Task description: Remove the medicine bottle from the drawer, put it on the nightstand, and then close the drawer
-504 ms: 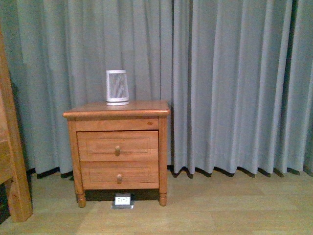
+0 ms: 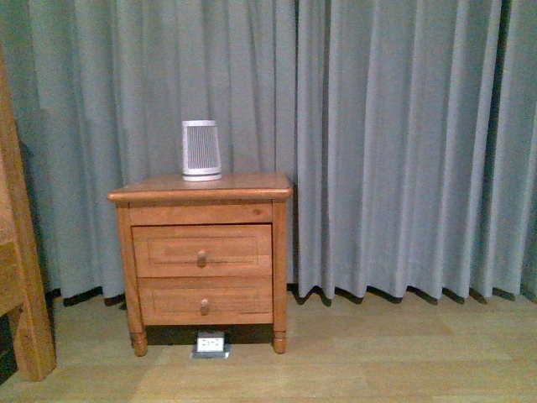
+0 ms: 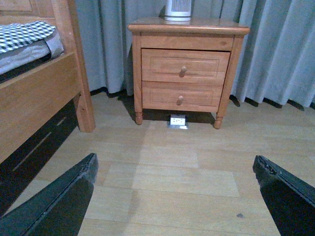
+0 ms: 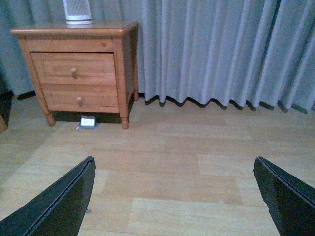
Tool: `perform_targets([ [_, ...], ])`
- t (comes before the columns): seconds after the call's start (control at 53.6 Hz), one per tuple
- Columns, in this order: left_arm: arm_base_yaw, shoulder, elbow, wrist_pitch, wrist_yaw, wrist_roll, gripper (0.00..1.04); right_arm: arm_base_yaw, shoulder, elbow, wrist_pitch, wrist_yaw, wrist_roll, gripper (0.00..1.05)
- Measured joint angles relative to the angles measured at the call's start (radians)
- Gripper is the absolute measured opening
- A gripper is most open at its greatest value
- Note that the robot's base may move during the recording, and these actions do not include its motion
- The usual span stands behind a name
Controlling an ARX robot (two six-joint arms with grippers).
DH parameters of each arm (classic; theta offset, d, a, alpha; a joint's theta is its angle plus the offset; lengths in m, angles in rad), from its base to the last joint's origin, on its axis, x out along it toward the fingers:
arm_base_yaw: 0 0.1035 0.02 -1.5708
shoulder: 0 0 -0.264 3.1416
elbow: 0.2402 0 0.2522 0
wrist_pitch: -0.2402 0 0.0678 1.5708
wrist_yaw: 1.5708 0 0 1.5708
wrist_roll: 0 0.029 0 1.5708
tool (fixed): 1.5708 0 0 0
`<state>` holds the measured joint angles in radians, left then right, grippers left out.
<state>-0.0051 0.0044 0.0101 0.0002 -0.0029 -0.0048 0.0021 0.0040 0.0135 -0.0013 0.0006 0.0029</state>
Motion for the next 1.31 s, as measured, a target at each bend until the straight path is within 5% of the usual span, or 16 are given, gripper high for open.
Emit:
perform_targets([
  [1.307,0.0,0.0,0.0,0.0,0.0,0.0,0.98,0.0,0.0,0.0,0.0,0.0,0.0,0.98],
])
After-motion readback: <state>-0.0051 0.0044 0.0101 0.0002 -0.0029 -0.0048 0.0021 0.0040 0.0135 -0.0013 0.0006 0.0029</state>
